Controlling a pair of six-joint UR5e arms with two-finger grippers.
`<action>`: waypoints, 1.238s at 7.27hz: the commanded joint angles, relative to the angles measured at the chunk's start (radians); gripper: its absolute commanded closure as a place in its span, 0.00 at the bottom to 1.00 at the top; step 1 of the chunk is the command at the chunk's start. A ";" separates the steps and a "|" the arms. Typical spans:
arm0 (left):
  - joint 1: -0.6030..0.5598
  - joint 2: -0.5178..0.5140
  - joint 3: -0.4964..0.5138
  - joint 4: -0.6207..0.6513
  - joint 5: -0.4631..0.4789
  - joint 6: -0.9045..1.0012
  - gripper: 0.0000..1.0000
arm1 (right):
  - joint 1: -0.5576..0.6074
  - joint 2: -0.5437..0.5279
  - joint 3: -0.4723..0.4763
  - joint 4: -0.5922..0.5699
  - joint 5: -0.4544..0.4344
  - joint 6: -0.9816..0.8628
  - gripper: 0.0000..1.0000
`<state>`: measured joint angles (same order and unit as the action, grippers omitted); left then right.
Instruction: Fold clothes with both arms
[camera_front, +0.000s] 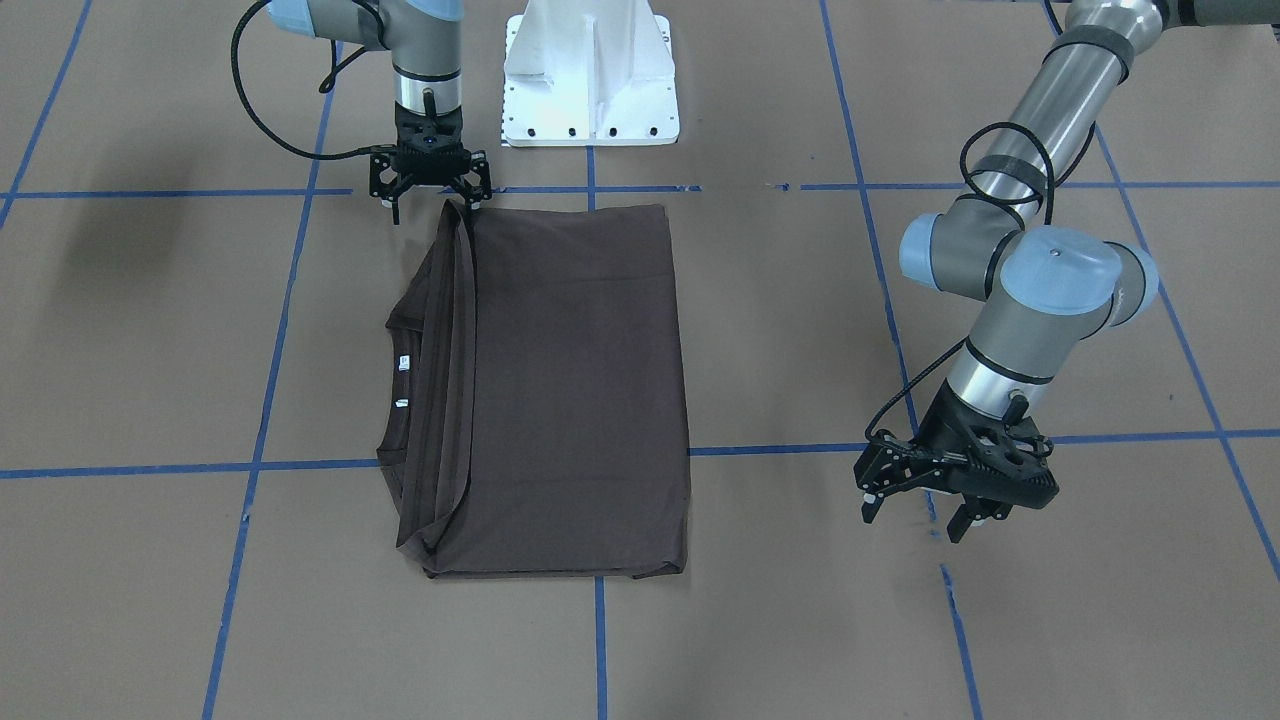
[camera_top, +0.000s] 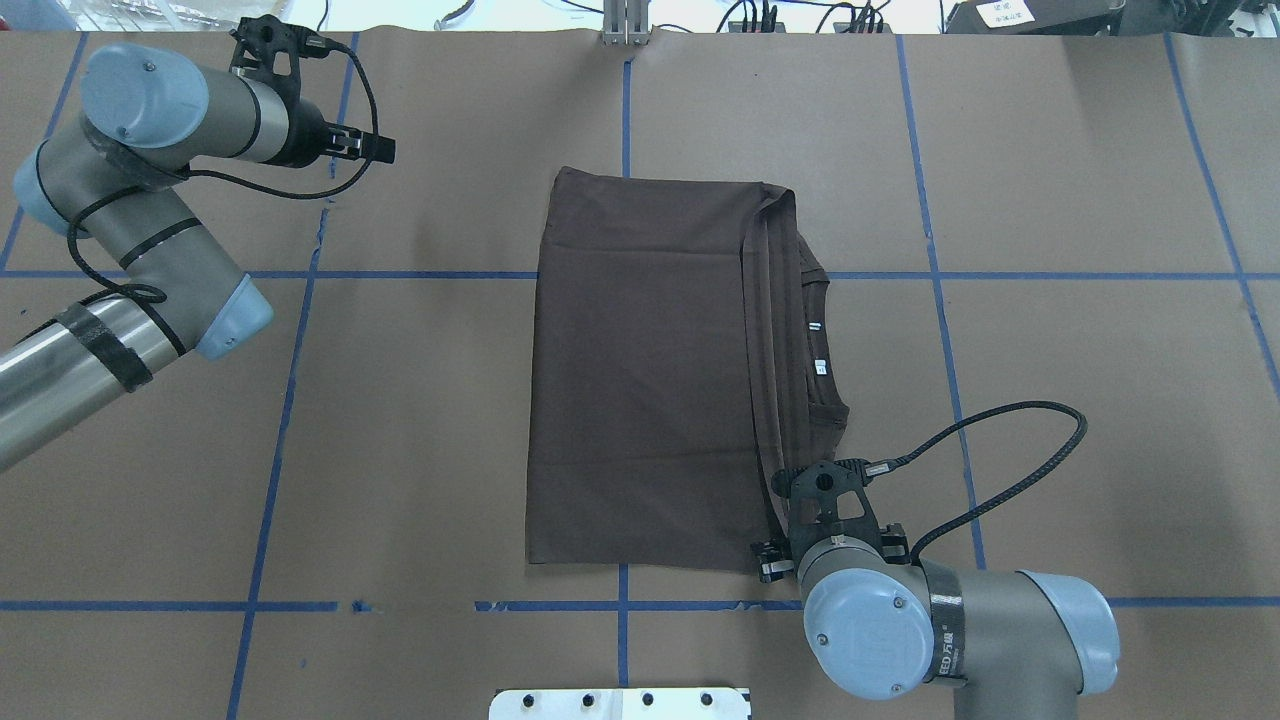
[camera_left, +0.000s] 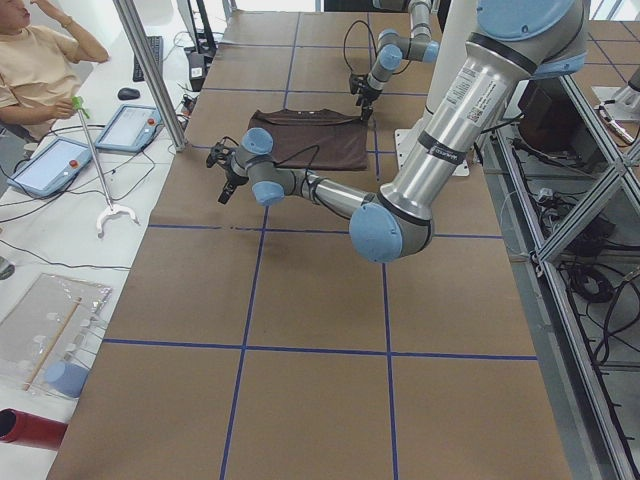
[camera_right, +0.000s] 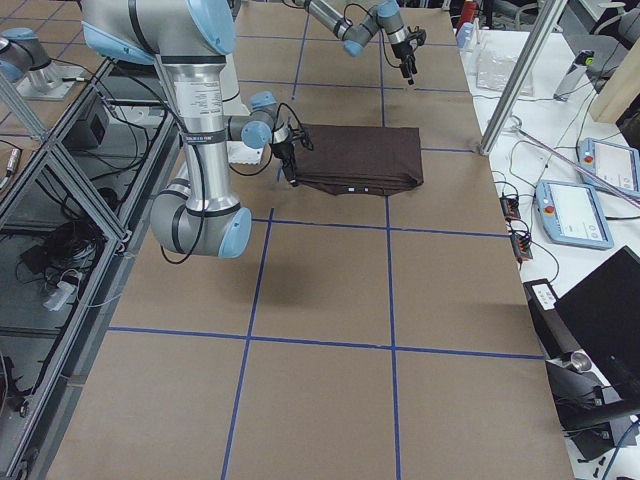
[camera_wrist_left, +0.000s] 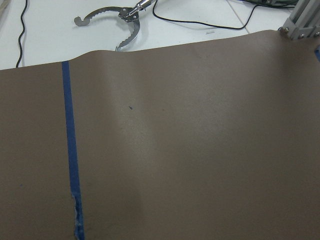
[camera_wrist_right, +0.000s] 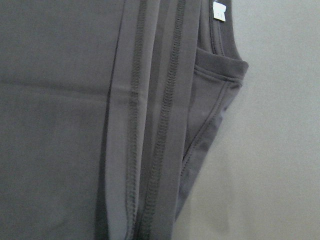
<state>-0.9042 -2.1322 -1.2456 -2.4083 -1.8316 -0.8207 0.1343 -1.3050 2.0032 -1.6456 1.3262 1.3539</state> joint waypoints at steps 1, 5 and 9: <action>0.002 0.000 0.000 0.000 0.000 0.000 0.00 | 0.046 -0.003 -0.003 -0.003 0.024 -0.057 0.00; 0.013 0.000 0.000 -0.002 0.000 -0.017 0.00 | 0.108 -0.059 -0.004 -0.005 0.057 -0.079 0.00; 0.040 0.000 -0.096 0.018 -0.006 -0.172 0.00 | 0.281 -0.097 0.046 0.211 0.235 -0.139 0.00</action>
<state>-0.8837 -2.1322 -1.2968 -2.3975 -1.8346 -0.8963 0.3750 -1.3710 2.0279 -1.5696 1.5041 1.2071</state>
